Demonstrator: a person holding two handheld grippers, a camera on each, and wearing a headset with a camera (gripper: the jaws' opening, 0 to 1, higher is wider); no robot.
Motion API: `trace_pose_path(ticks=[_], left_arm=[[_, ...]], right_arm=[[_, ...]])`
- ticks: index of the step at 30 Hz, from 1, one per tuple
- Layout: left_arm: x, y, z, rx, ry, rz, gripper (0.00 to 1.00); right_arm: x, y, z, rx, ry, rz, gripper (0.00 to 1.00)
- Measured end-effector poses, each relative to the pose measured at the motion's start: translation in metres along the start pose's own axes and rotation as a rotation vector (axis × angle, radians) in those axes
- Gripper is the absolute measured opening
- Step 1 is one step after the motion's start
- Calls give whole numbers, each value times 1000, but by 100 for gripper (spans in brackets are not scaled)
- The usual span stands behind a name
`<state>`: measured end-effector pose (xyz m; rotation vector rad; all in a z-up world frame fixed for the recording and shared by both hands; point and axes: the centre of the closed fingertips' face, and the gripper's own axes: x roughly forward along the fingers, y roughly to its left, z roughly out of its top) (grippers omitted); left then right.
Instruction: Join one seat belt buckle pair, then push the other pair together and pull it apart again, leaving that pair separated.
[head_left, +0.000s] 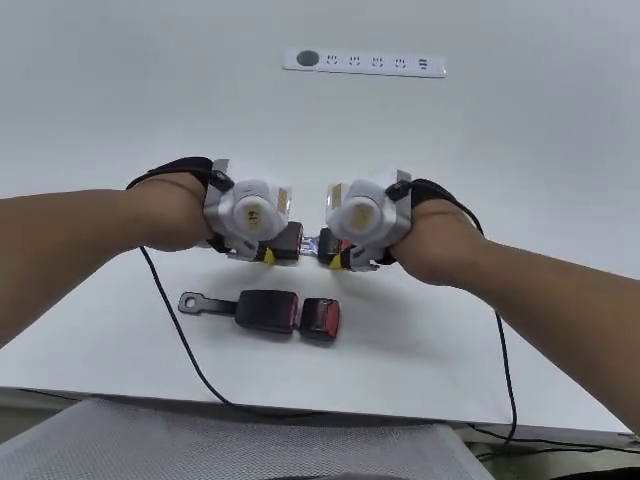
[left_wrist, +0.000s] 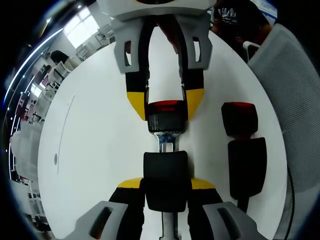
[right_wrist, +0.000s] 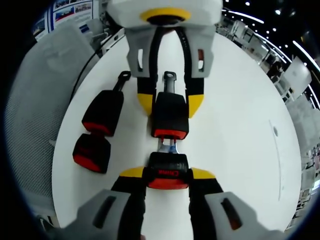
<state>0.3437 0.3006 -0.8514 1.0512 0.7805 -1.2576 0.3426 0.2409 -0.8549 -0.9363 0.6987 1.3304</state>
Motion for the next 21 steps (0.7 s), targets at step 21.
trace_pose_path(ticks=[21], left_arm=[[1, 0, 0, -9, -28, -3, 32]], right_arm=[[5, -3, 7, 16, -61, 20, 30]])
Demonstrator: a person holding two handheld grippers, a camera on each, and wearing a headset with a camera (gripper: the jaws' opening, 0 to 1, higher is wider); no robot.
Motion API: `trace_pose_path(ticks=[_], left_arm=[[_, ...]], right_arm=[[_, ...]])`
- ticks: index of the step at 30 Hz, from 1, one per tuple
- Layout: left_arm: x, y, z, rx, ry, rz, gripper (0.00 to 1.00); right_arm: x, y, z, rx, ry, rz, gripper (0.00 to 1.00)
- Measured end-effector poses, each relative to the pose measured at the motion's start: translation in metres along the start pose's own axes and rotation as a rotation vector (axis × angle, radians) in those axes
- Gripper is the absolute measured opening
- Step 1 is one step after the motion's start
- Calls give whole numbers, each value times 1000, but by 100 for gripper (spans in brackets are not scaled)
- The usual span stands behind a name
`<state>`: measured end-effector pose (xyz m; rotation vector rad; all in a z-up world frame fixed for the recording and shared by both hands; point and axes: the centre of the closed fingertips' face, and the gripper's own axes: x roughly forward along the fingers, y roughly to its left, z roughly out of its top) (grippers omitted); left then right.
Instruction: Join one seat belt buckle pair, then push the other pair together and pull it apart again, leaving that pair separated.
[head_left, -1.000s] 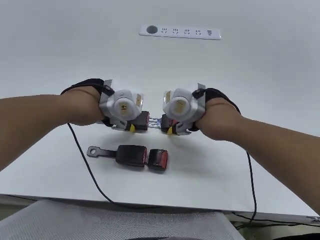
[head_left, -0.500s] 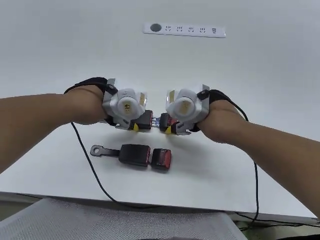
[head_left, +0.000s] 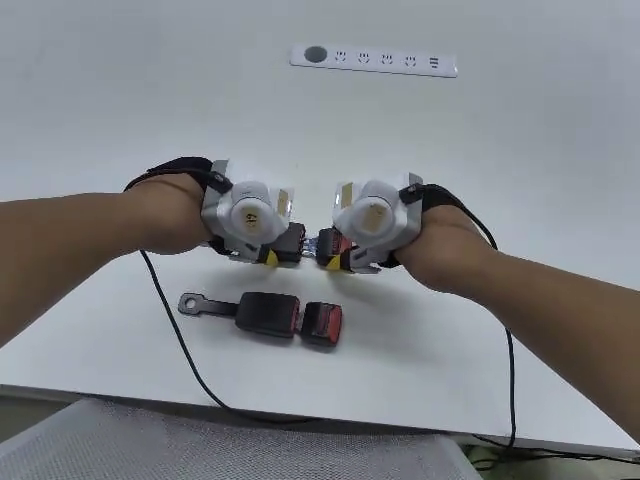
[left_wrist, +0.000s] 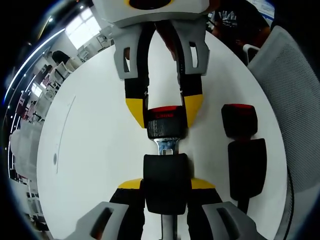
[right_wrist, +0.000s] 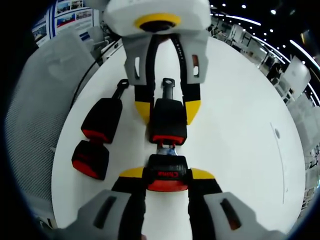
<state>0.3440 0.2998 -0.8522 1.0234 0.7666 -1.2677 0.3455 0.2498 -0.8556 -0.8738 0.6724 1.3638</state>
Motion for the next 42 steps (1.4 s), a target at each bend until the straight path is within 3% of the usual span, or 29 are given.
trace_pose_path(ticks=[6, 21, 35, 42], left_arm=[[1, 0, 0, 1, 5, -1, 32], [3, 2, -4, -13, 11, 4, 33], [5, 4, -6, -41, 5, 13, 34], [6, 4, -7, -47, 12, 8, 34]], right_arm=[[5, 0, 12, -1, -11, -7, 30], [3, 1, 9, 11, -12, -12, 31], [-6, 1, -7, -1, -10, 0, 32], [-21, 3, -34, -4, 20, -13, 32]])
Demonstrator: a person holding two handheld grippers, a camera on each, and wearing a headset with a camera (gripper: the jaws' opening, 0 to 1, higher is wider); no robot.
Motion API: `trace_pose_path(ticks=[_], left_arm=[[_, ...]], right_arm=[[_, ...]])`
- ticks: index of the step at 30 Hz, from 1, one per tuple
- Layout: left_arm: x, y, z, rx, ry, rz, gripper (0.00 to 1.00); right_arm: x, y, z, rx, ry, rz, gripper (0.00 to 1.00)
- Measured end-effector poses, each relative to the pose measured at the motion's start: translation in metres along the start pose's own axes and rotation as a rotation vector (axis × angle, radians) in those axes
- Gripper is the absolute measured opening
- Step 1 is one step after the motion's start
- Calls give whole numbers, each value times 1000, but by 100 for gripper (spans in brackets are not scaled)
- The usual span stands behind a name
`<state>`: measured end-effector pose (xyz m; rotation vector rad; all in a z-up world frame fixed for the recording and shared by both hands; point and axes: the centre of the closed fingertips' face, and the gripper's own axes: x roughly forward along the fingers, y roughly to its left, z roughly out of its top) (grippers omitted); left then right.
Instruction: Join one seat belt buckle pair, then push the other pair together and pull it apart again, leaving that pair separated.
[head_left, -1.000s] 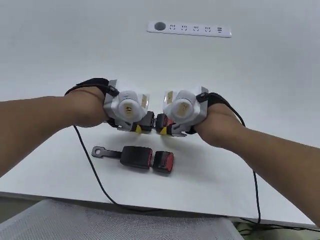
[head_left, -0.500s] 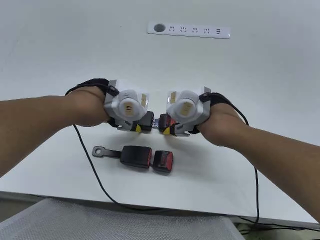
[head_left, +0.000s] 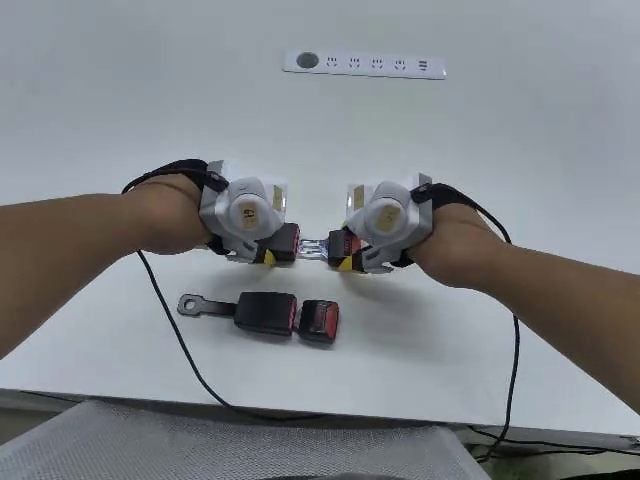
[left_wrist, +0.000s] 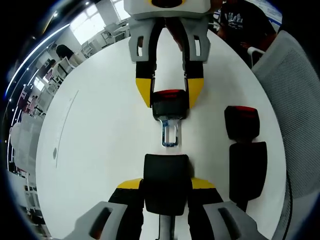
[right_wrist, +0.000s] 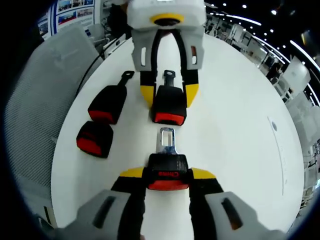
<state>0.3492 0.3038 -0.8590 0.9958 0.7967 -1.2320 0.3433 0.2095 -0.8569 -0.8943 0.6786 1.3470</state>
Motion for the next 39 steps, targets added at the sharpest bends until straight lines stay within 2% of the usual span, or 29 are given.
trace_pose_path(ticks=[9, 19, 24, 31, 36, 39], left_arm=[[0, -1, 1, -6, 25, 3, 34], [-2, -2, 2, -29, -1, 2, 35], [-5, -5, 4, -32, 6, 1, 34], [-7, -7, 6, -36, 4, 2, 34], [-7, -7, 6, -58, -6, 5, 34], [-7, -6, 5, -76, -4, 11, 34]], right_arm=[[-20, 8, -32, 24, 23, -4, 33], [-40, 12, -65, 18, 67, -21, 34], [-46, 10, -81, 21, 94, -26, 34], [-49, 11, -88, 71, 89, -17, 36], [-49, 9, -88, 41, 93, -37, 40], [-50, 7, -88, 53, 104, -50, 43]])
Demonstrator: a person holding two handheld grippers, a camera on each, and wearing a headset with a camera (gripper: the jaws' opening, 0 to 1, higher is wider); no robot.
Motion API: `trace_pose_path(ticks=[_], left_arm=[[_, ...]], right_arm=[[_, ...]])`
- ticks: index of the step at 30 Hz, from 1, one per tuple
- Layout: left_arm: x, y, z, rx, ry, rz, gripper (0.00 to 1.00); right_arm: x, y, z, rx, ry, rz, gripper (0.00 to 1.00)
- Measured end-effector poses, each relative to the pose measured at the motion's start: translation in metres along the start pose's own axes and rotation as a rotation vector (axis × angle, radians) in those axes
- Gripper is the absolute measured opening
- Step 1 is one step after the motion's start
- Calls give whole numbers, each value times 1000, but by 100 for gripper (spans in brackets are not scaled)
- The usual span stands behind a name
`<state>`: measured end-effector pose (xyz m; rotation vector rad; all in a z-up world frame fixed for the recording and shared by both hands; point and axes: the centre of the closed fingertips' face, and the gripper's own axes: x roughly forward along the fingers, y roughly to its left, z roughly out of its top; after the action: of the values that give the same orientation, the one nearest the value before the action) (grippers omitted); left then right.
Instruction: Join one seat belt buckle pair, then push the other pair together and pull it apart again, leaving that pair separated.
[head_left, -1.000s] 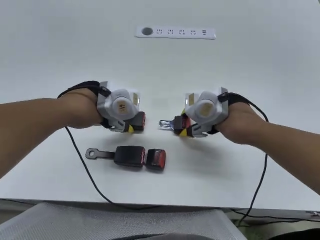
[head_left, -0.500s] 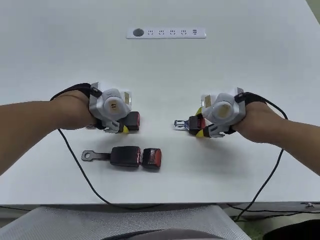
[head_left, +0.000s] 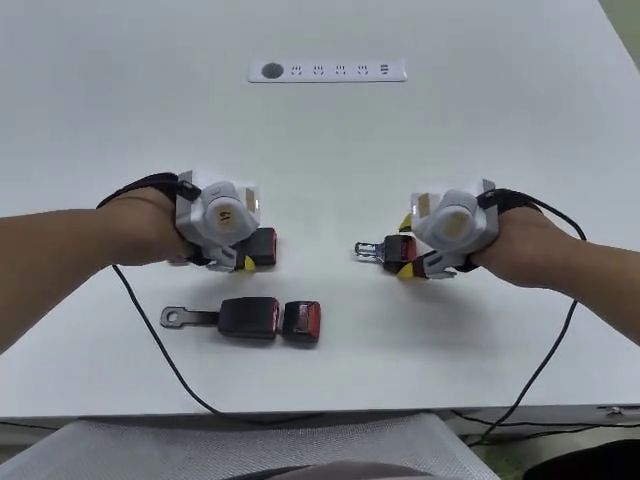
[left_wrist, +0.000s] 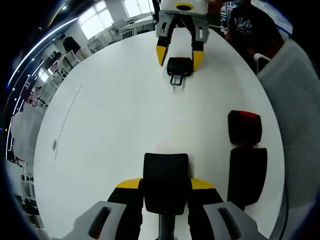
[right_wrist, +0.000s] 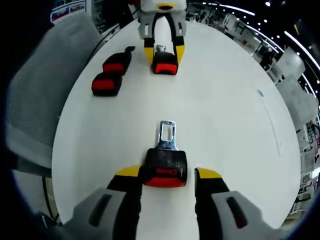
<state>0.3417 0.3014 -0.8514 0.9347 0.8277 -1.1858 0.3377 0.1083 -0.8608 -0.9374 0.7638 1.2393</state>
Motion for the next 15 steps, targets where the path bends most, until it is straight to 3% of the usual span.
trace_pose_path(ticks=[2, 3, 4, 5, 7, 10, 13, 15], left_arm=[[0, 0, 0, 0, -15, 3, 35], [-1, 1, 1, 28, -38, 0, 35], [-1, 0, -1, 9, -32, 9, 35], [-2, 2, 1, 61, -43, 24, 36], [-6, 3, 3, 94, -44, 50, 41], [-16, 4, 11, 44, -91, 62, 44], [-28, 4, 12, 33, -105, 82, 47], [-35, 0, 10, 28, -113, 91, 48]], right_arm=[[1, -3, 0, 7, 10, -9, 45], [1, -4, 0, 5, 12, -13, 47], [0, -4, 0, 6, 16, -19, 47], [0, -5, 0, 7, 18, -25, 48], [-2, -8, -1, 15, 35, -59, 51], [-3, -5, 0, 4, 33, -73, 55], [-5, 3, 0, 31, 16, -74, 57], [-10, 9, 9, 80, -36, -83, 58]])
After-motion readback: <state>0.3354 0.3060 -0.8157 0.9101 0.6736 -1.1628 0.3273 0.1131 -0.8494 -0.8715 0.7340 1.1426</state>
